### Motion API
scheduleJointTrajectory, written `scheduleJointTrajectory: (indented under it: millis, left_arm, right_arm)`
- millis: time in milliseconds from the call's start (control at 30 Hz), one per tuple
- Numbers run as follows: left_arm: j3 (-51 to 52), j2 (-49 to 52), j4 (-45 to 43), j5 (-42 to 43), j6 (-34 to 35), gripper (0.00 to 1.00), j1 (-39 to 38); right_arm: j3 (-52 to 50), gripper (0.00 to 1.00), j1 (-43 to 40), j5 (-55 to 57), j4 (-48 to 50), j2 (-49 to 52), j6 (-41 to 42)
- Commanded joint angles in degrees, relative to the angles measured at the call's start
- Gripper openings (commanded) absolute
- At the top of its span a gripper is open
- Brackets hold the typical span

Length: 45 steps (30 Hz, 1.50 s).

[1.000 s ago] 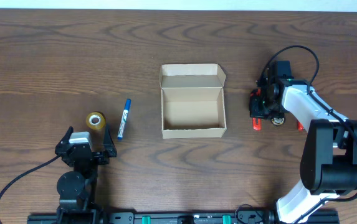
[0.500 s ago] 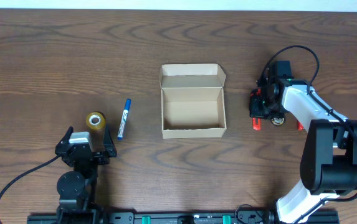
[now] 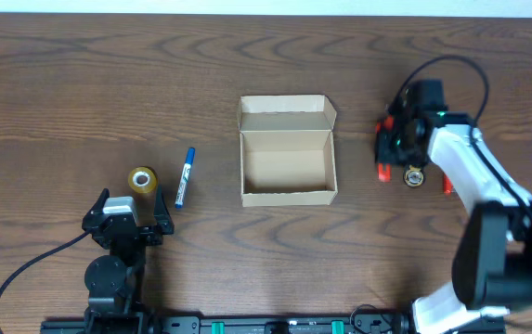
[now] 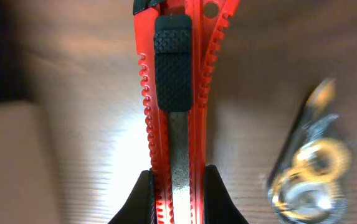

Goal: Pack container
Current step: 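Carry the box cutter into the cardboard box and release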

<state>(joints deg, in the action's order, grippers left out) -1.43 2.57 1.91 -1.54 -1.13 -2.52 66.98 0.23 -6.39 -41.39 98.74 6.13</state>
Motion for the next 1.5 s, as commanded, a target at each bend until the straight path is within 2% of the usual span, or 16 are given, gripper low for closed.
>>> scheduleJointTrajectory:
  millis: [0, 100, 233, 367, 533, 800, 967, 1167, 1467]
  left_arm:
    - [1.1, 0.0, 2.1, -1.4, 0.5, 0.95, -0.1]
    - [1.1, 0.0, 2.1, -1.4, 0.5, 0.95, -0.1]
    - [1.1, 0.0, 2.1, -1.4, 0.5, 0.95, -0.1]
    - [1.1, 0.0, 2.1, -1.4, 0.5, 0.95, -0.1]
    - [1.1, 0.0, 2.1, -1.4, 0.5, 0.95, -0.1]
    - [1.1, 0.0, 2.1, -1.4, 0.5, 0.95, -0.1]
    - [1.1, 0.0, 2.1, -1.4, 0.5, 0.95, -0.1]
    - [1.1, 0.0, 2.1, -1.4, 0.5, 0.95, -0.1]
    - [1.1, 0.0, 2.1, -1.4, 0.5, 0.95, -0.1]
  right_arm:
    - [4.1, 0.01, 2.4, -1.0, -0.2, -7.1, -0.7]
    - [4.5, 0.01, 5.1, -1.7, 0.0, -10.5, -3.6]
    - [4.5, 0.01, 10.6, -5.9, -1.1, -11.9, -12.6]
    - [4.5, 0.01, 16.0, -7.9, -1.7, -11.8, -18.3]
    - [4.7, 0.01, 22.3, -17.4, -4.0, -11.8, -37.9]
    - [5.0, 0.01, 26.0, -10.5, -10.7, -11.4, -52.9]
    - [5.0, 0.01, 26.0, -9.6, -10.1, -10.3, -61.8]
    - [5.0, 0.01, 26.0, -9.5, -5.7, -5.1, -62.1]
    - [5.0, 0.01, 26.0, -9.5, -4.4, 8.2, -62.2]
